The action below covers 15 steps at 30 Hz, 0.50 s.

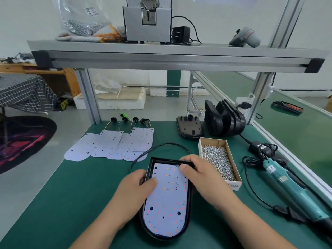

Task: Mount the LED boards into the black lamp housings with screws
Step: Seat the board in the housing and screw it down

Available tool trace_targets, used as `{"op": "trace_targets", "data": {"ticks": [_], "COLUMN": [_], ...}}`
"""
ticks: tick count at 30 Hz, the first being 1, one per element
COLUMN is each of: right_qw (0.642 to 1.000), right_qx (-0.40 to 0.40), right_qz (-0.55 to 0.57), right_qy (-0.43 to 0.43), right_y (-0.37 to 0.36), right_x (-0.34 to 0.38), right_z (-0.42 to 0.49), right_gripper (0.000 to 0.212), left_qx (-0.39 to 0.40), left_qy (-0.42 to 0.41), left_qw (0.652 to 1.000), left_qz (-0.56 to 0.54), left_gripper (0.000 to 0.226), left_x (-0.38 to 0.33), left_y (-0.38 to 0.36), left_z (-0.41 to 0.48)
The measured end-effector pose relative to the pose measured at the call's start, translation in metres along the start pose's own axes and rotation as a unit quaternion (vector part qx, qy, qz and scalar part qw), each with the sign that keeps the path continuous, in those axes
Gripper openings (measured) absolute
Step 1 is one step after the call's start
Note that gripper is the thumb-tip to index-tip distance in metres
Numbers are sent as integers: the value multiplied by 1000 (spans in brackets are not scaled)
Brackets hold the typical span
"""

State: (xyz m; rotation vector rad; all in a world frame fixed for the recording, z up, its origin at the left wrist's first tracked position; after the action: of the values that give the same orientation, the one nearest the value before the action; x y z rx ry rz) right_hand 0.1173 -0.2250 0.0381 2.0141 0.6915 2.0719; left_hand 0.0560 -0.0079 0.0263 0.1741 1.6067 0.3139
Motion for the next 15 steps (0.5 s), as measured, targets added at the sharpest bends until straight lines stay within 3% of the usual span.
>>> {"op": "trace_targets", "data": {"ticks": [2, 4, 6, 8, 10, 15], "right_qw": [995, 976, 963, 957, 948, 908], "right_qx": [-4, -31, -71, -125, -185, -262], "right_qz": [-94, -205, -238, -226, -226, -327], "right_qy": [23, 61, 106, 135, 123, 27], "right_y": [0, 5, 14, 31, 60, 144], "right_x": [3, 9, 18, 25, 24, -6], "right_z": [-2, -6, -9, -9, -5, -10], "right_gripper": [28, 46, 46, 31, 16, 13], "left_qx": [-24, -45, -79, -100, -88, -3], "left_qy": [12, 22, 21, 15, 10, 18], "left_qw": [1000, 999, 996, 991, 990, 993], "left_qz": [-5, 8, 40, 82, 114, 116], "left_gripper": [57, 55, 35, 10, 32, 73], "left_x": [1, 1, 2, 0, -4, -3], "left_y": [2, 2, 2, 1, -3, -13], "left_z": [3, 4, 7, 8, 8, 8]}}
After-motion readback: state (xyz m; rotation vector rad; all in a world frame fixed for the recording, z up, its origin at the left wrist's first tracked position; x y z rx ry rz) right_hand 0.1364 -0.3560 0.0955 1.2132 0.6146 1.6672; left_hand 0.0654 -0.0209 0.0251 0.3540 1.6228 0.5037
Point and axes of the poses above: each hand's wrist, its own z-axis towards the middle knuckle, its own y-axis out of the back of the hand, x = y × z, the point moved 6 cm from there along z, towards the middle knuckle, and after that the axes turned 3 degrees about -y, right-handed, at the moved point
